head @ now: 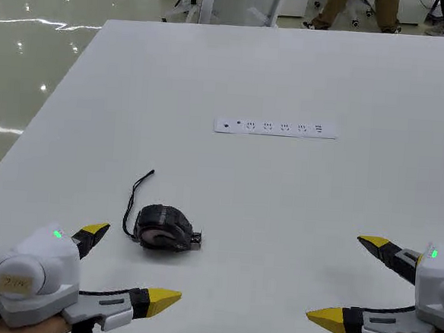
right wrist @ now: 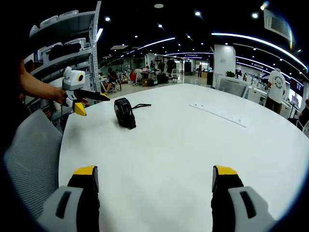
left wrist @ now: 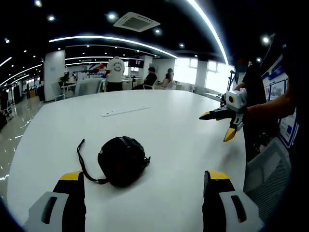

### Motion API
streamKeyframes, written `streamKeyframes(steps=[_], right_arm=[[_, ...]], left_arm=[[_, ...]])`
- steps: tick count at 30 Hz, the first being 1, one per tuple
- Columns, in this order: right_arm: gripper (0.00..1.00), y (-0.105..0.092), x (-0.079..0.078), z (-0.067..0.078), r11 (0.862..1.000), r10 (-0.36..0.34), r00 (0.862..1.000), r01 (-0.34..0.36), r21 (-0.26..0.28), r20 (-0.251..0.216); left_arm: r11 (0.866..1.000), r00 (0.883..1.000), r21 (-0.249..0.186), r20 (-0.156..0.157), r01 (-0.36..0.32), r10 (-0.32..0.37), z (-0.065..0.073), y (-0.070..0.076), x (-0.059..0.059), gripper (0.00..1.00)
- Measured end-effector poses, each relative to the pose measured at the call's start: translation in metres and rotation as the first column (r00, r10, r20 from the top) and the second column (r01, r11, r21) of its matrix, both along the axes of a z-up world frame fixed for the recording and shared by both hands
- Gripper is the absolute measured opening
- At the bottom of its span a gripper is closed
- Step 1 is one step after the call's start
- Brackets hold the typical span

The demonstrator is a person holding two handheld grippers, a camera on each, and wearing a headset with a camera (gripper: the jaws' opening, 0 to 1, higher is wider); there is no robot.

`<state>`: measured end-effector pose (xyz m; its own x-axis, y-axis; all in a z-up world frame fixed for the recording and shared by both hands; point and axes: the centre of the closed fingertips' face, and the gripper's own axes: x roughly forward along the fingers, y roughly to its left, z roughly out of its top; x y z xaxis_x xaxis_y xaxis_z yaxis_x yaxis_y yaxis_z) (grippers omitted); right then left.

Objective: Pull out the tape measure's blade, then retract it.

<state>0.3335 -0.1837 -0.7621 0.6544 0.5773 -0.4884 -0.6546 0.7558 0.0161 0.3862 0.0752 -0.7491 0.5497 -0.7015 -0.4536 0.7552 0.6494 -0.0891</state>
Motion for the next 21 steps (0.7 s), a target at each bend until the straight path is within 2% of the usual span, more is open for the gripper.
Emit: streamKeyframes(steps=[10,11,14,21], right_arm=[[1.0,-0.003,0.0,0.002,1.0,-0.003,1.0,0.003,-0.007,0.012],[1.0,-0.005,0.0,0.002,1.0,-0.007,1.0,0.007,-0.003,0.01],[1.0,-0.004,0.0,0.003,1.0,-0.011,1.0,0.011,-0.001,0.013],[1.0,-0.004,0.001,0.004,1.0,-0.015,1.0,0.015,0.005,0.016]], left_arm=[[1.0,1.0,-0.012,0.008,0.001,-0.001,0.004,0.003,-0.003,1.0],[1.0,1.0,-0.028,0.015,0.001,0.0,0.008,0.005,-0.004,1.0],[0.999,1.0,-0.038,0.009,0.006,-0.006,0.01,0.004,-0.006,1.0],[0.999,1.0,-0.038,0.02,0.003,-0.002,0.012,0.002,-0.005,1.0]])
